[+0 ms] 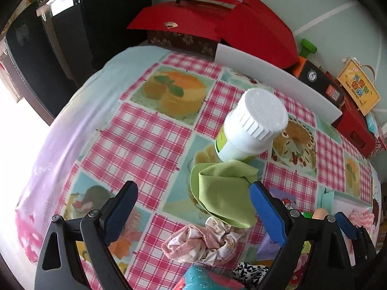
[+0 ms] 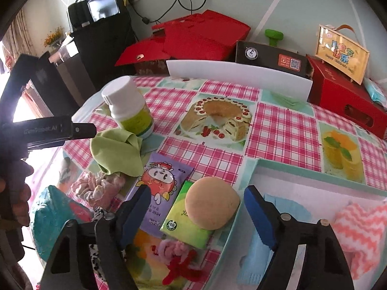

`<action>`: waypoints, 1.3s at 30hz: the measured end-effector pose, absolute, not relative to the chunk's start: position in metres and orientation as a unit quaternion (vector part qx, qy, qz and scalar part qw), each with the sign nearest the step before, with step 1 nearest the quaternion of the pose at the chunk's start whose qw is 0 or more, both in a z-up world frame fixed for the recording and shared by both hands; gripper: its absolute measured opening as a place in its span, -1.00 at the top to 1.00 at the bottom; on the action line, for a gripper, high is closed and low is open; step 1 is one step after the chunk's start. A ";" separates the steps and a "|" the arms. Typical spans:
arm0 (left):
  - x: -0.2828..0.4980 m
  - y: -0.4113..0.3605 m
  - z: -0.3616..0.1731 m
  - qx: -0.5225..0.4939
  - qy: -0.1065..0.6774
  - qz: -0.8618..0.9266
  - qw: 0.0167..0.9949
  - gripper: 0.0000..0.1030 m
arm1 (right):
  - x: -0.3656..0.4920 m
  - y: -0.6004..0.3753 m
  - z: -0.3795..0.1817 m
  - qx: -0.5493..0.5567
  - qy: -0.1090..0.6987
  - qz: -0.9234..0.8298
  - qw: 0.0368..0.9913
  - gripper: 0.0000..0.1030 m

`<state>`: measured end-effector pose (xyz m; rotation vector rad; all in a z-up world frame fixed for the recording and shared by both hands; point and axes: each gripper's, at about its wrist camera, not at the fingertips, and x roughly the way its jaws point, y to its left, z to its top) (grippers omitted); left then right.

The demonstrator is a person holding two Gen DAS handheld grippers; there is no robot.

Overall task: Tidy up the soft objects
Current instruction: 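Move both grippers back toward the green cloth and the round bun, then grasp the round bun with the right gripper while the left grasps the green cloth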

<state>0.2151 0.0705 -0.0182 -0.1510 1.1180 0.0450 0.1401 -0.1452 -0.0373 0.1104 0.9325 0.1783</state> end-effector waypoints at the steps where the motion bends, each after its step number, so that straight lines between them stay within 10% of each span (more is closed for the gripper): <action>1: 0.216 0.070 -0.019 -0.072 0.532 0.020 0.844 -0.82 | 0.141 -0.145 -0.038 0.053 0.450 0.086 0.887 -0.54; 17: 0.218 0.069 -0.023 -0.086 0.543 0.016 0.835 -0.82 | 0.144 -0.135 -0.047 0.024 0.462 0.093 0.882 0.06; 39: 0.241 0.062 -0.028 -0.060 0.582 -0.004 0.811 -0.71 | 0.137 -0.159 -0.040 0.074 0.460 0.098 0.879 0.14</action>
